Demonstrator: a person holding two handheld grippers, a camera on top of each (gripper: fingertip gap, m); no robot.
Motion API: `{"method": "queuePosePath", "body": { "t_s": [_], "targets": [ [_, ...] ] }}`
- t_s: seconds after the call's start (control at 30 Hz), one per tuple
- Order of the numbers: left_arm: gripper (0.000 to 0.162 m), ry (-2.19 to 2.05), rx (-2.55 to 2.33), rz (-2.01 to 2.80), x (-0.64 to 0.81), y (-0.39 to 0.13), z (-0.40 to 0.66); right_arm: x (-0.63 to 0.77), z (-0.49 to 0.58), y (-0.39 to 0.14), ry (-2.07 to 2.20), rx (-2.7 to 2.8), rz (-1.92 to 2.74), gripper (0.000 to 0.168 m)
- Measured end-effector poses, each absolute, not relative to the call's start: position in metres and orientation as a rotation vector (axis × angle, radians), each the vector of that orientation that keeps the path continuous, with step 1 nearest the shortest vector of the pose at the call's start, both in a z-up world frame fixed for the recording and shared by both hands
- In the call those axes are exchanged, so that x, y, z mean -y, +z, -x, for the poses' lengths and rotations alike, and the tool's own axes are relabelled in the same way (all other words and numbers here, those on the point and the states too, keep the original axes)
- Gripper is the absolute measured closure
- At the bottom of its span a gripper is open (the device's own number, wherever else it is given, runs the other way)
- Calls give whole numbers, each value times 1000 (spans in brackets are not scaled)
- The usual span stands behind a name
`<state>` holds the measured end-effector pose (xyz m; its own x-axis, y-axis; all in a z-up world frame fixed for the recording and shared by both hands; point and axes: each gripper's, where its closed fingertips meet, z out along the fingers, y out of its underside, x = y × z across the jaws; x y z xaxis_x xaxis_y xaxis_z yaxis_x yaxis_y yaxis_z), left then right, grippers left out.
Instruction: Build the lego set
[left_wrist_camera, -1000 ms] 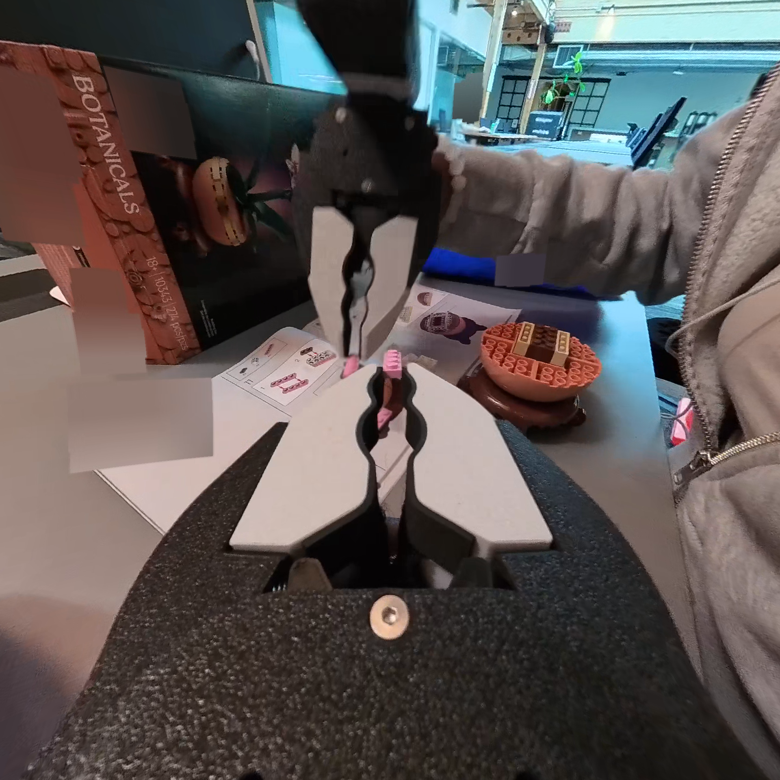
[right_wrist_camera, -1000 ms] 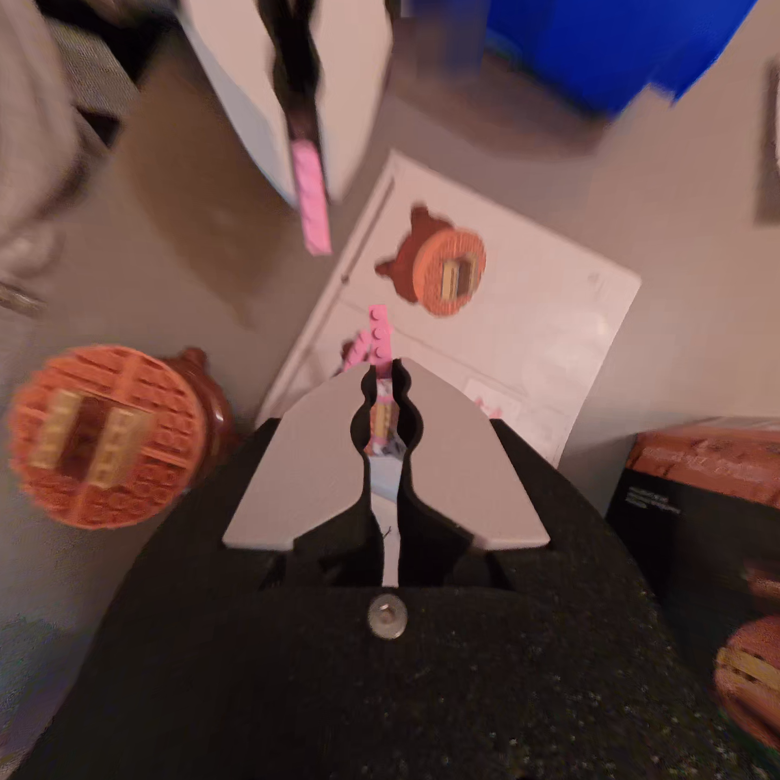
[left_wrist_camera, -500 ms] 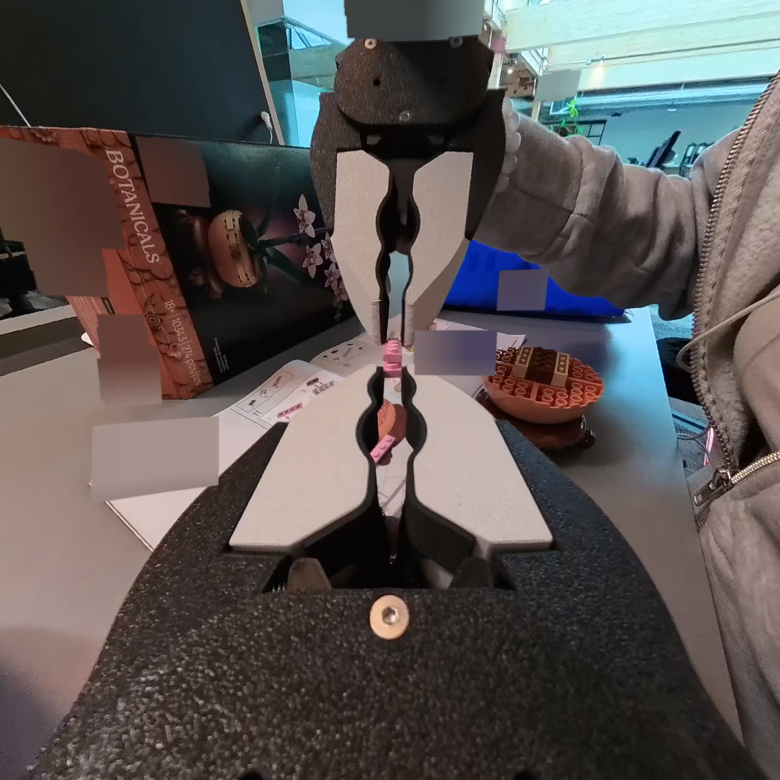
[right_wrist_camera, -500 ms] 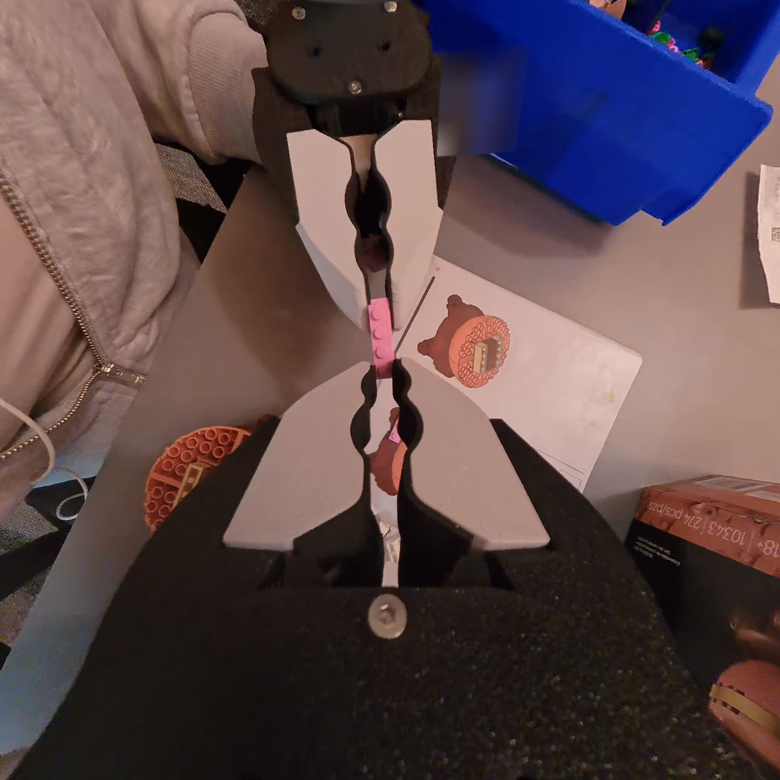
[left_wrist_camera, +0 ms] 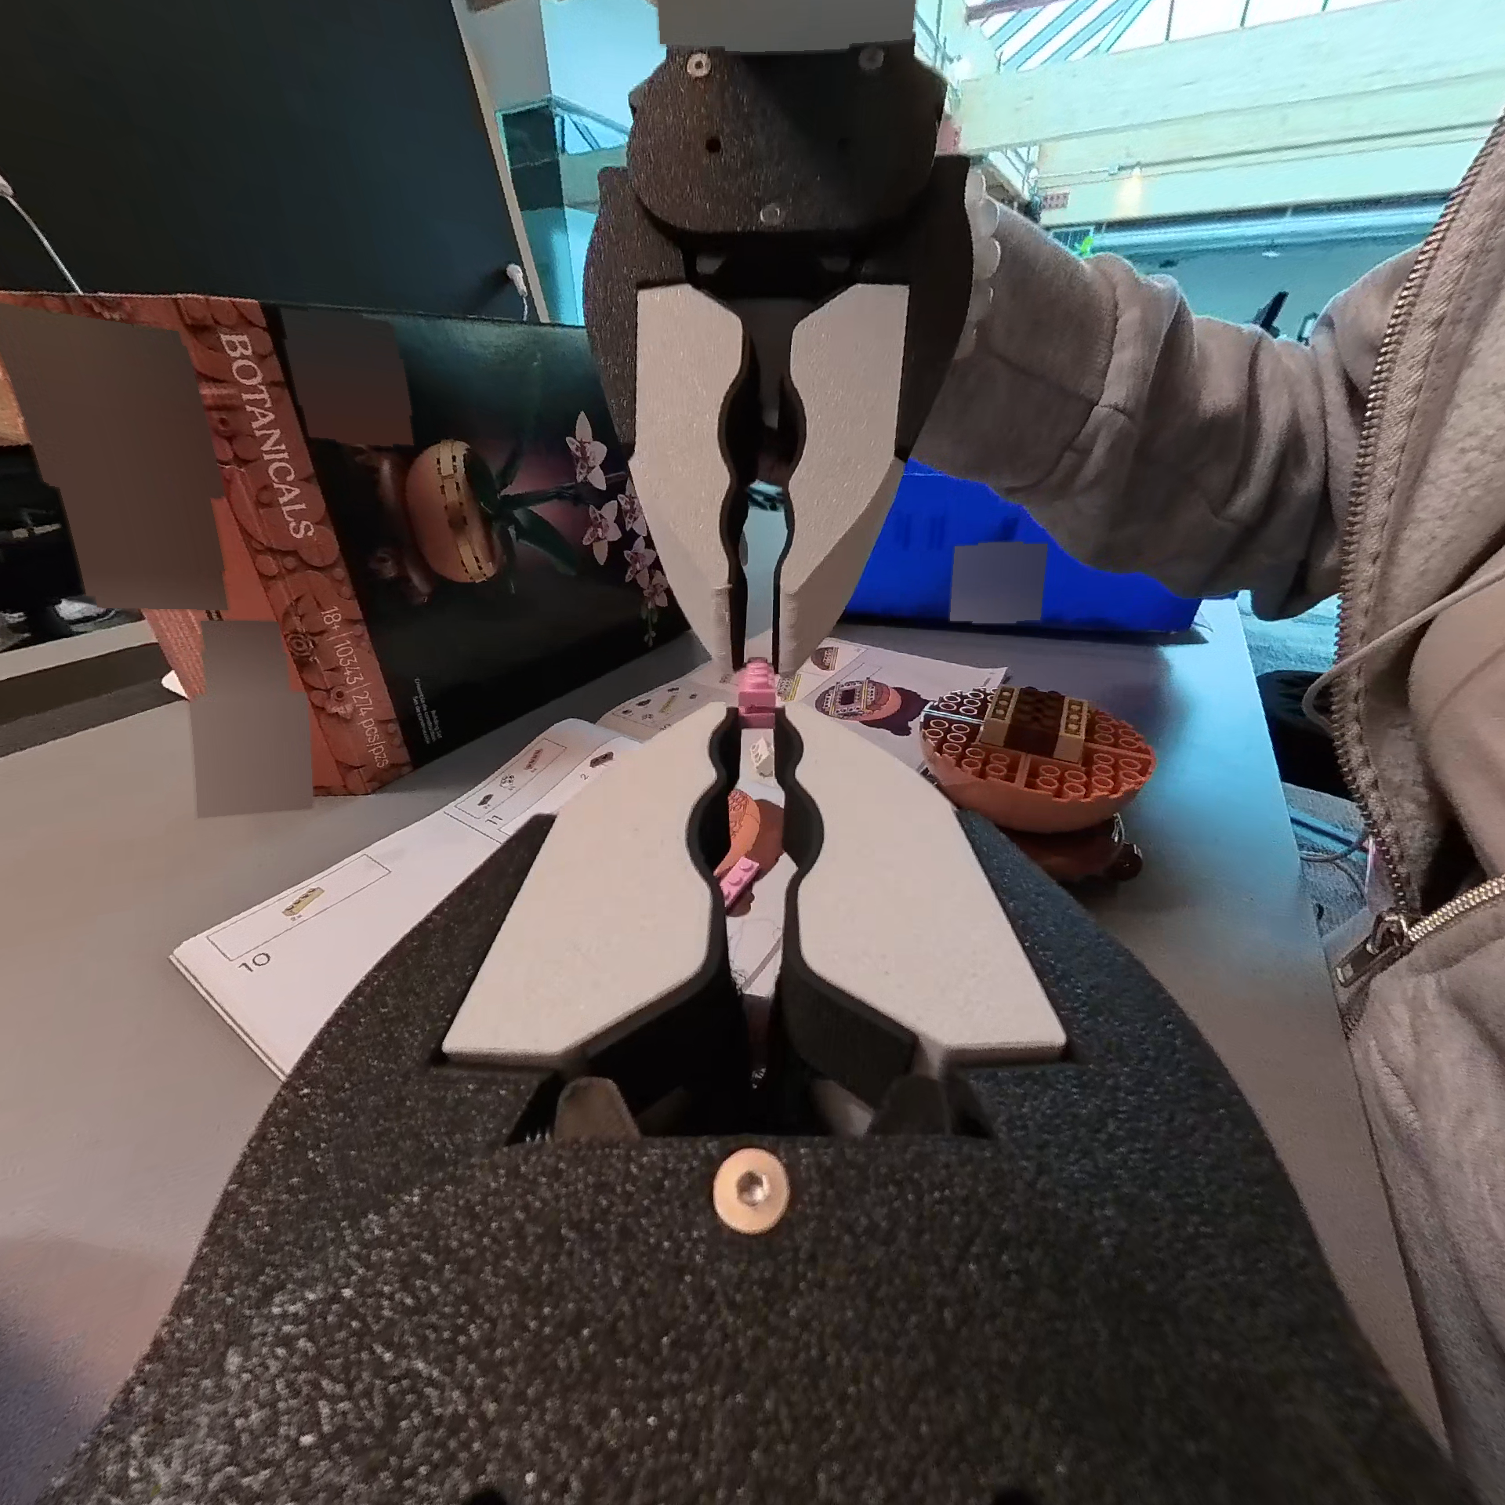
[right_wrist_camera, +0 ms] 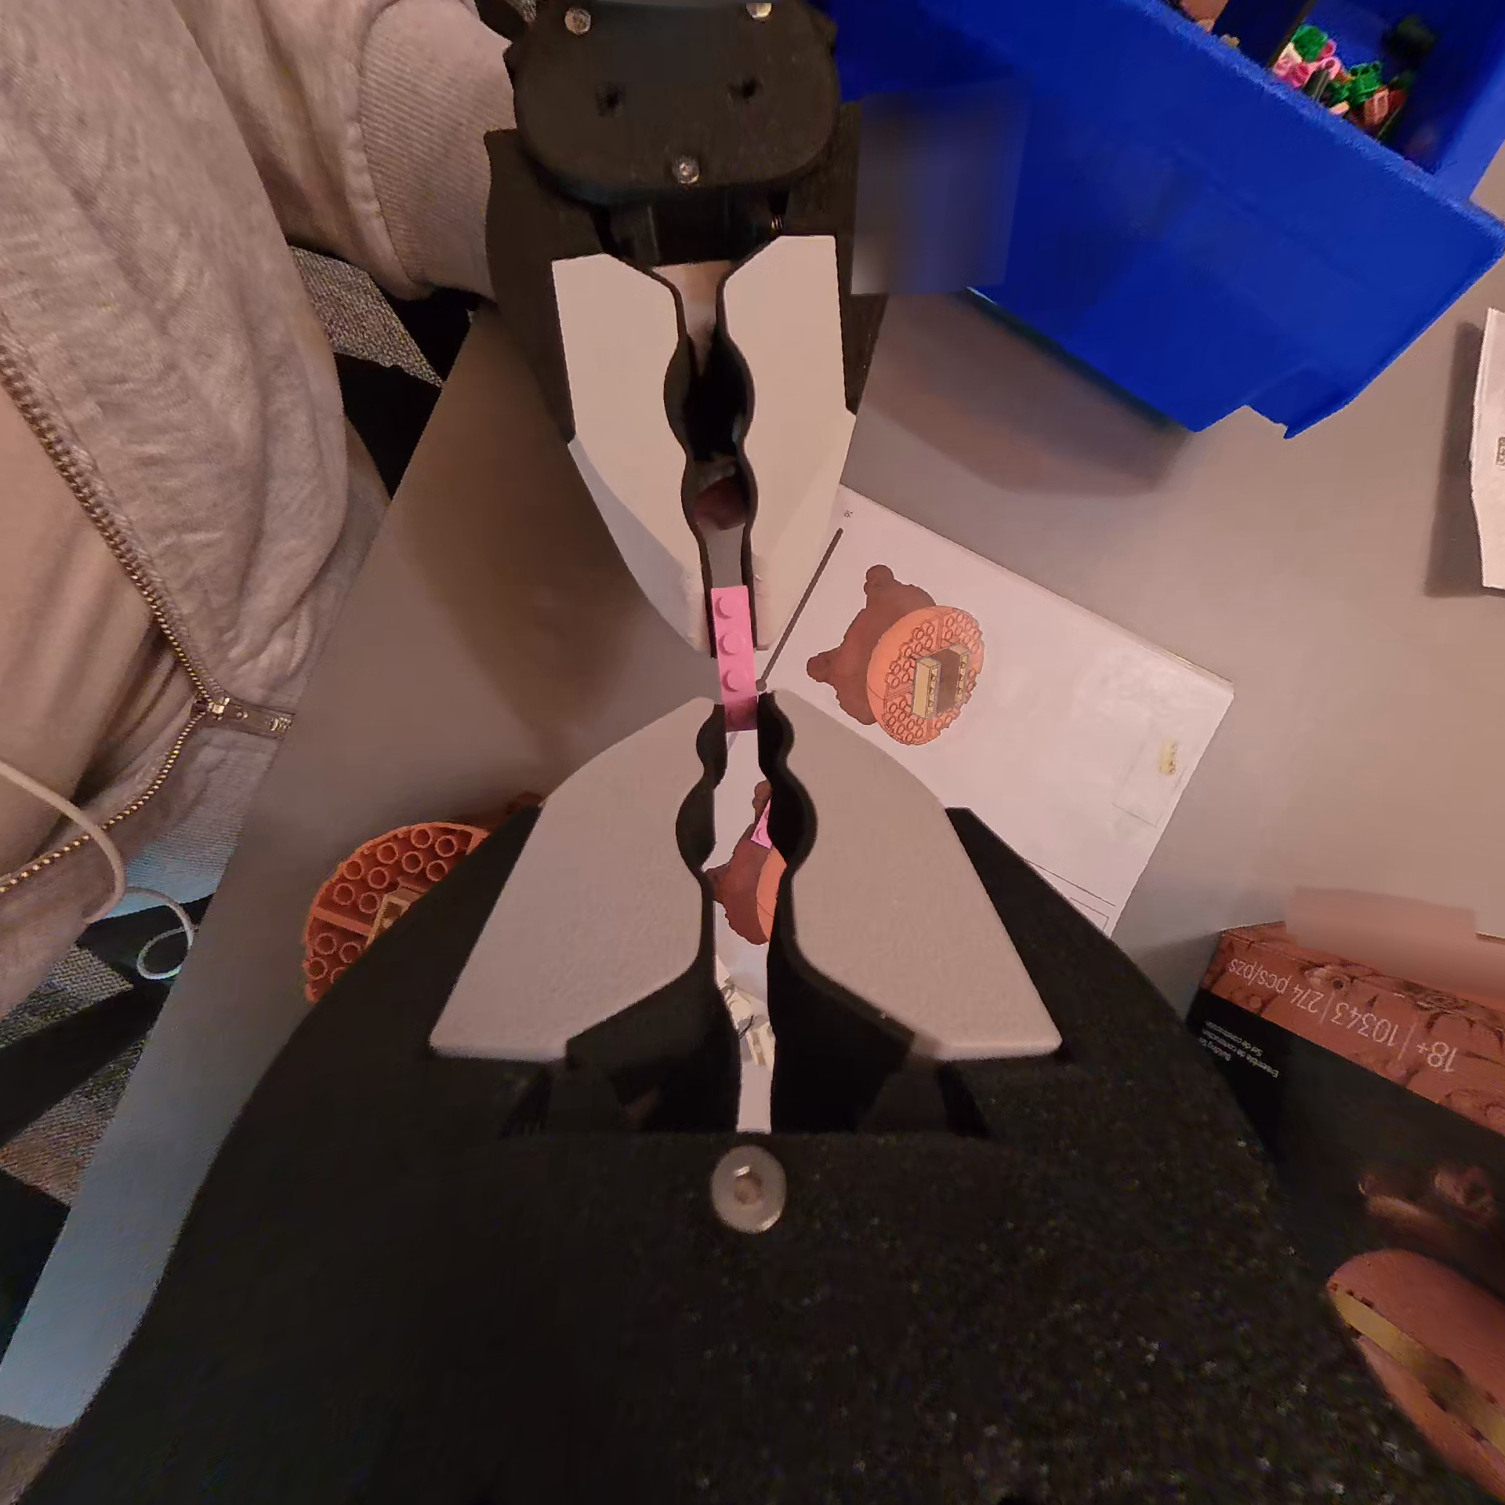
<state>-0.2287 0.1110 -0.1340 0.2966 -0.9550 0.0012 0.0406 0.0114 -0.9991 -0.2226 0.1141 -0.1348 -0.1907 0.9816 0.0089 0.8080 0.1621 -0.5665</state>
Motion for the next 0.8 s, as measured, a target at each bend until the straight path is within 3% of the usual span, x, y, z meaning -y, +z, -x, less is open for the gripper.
{"method": "queuePosePath", "body": {
  "t_s": [0.8],
  "targets": [
    [155, -1042, -909, 1248, -108, -126, 232, -112, 226, -128, 606, 2076, 1730, 159]
  ]
}}
